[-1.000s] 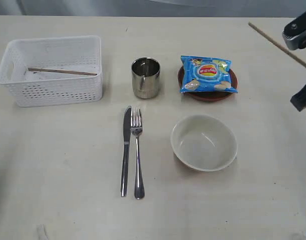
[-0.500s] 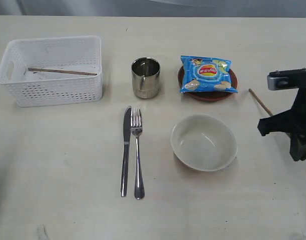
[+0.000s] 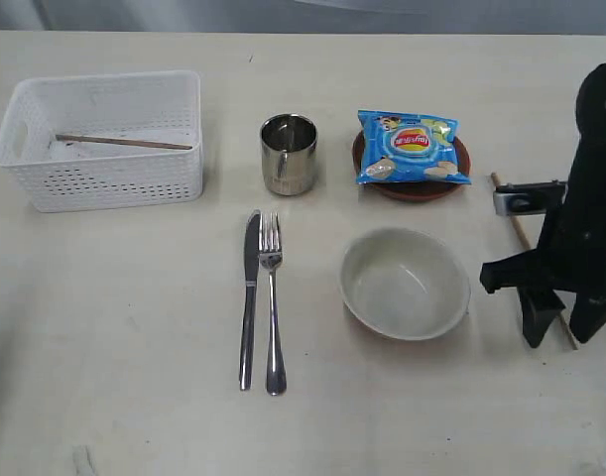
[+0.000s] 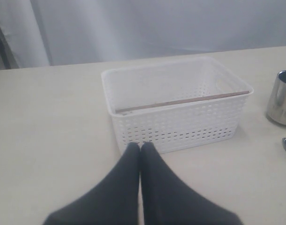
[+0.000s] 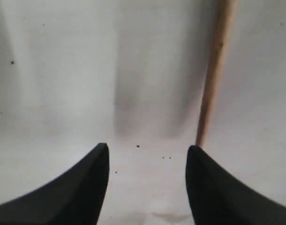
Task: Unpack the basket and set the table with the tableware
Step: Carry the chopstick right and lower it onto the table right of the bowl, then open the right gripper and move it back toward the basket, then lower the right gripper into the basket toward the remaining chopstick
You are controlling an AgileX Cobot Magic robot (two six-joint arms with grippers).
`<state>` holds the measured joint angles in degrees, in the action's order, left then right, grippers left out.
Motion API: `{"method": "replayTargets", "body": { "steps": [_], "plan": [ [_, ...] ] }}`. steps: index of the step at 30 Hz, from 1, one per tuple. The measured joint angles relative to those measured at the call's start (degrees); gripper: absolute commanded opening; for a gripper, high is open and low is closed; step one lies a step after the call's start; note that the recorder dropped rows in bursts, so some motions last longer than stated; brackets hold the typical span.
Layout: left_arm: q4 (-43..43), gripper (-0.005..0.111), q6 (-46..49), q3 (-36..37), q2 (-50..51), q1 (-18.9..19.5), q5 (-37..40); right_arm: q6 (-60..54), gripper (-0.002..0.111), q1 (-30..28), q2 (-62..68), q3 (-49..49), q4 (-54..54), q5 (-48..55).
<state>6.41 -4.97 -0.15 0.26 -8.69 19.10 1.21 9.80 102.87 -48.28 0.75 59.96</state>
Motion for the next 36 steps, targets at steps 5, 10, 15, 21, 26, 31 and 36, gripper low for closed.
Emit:
{"method": "replayTargets", "body": {
  "steps": [5,10,15,21,26,31,36],
  "plan": [
    [0.0,0.0,0.0,0.0,0.0,0.0,0.0,-1.21,0.049,0.0,-3.5,-6.15,-0.15,3.27],
    [0.0,0.0,0.0,0.0,0.0,0.0,0.0,-3.43,0.049,2.57,-10.27,-15.8,3.27,3.91],
    [0.0,0.0,0.0,0.0,0.0,0.0,0.0,-3.62,0.049,14.89,-10.21,-28.71,4.87,3.66],
    [0.0,0.0,0.0,0.0,0.0,0.0,0.0,-3.97,0.049,28.17,2.99,-50.24,5.57,6.82],
    [0.0,0.0,0.0,0.0,0.0,0.0,0.0,-3.97,0.049,31.94,12.66,-61.66,5.85,7.69],
    [0.0,0.0,0.0,0.0,0.0,0.0,0.0,-7.13,0.049,34.73,21.39,-71.84,7.31,7.69],
    [0.0,0.0,0.0,0.0,0.0,0.0,0.0,-8.25,0.049,38.6,26.8,-77.61,6.12,5.67]
  ]
}}
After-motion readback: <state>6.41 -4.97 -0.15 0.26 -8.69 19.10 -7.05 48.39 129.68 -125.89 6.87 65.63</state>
